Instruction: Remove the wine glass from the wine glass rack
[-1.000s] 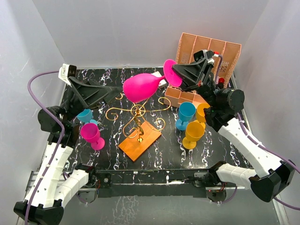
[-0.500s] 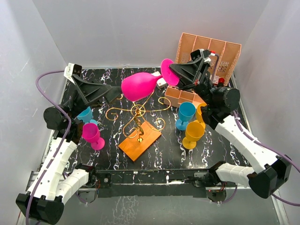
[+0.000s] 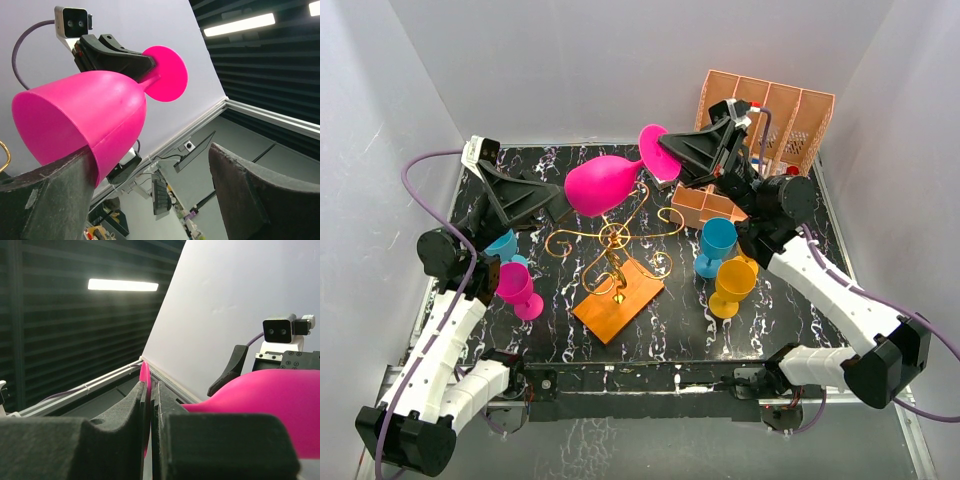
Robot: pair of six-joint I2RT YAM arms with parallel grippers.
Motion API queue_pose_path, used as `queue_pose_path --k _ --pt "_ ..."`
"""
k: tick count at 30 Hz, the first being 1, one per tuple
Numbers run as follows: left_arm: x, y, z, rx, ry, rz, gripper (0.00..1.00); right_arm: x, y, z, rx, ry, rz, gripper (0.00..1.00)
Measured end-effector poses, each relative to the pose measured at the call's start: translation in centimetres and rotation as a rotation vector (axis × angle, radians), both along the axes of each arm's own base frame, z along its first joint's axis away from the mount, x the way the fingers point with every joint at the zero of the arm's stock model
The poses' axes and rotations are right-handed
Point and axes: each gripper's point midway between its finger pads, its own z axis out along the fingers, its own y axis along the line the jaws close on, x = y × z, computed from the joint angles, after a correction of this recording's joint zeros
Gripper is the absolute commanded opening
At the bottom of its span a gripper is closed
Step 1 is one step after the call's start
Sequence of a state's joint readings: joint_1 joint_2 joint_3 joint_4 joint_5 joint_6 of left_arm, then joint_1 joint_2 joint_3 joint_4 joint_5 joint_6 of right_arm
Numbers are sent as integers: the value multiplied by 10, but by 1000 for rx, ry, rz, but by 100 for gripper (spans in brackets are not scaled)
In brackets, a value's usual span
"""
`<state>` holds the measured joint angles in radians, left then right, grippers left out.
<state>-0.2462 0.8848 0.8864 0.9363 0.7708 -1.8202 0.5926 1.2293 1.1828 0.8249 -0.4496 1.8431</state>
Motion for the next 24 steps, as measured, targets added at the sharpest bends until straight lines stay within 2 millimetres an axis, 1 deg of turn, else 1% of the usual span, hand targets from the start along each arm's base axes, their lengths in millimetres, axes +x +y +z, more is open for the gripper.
queue_pose_path --k 2,6,8,13,15,17,18,20,22,24 --pt "-1 0 0 -1 -1 -3 78 -1 3 1 -4 -6 2 8" --pt "-3 0 2 -5 -5 -11 62 -1 8 2 -5 -8 13 8" --pt "-5 1 3 -9 -12 -15 50 -3 9 3 -4 -8 17 8" --pt "-7 1 4 -9 -22 -23 23 -8 10 9 6 -22 19 8" --pt "-8 1 4 -9 -27 -23 13 -9 10 10 9 -25 20 11" --pt "-9 1 4 -9 -32 -22 3 -10 11 11 14 -22 20 19" --pt "-9 1 5 -13 -34 -21 0 -9 11 11 16 -19 17 23" --pt "-13 4 11 -35 -55 -13 0 -5 12 8 4 -9 4 33" --pt "-20 7 17 -51 -83 -6 0 0 15 3 -16 5 -7 46" --pt "-26 8 19 -50 -98 -6 0 2 17 1 -26 3 -15 57"
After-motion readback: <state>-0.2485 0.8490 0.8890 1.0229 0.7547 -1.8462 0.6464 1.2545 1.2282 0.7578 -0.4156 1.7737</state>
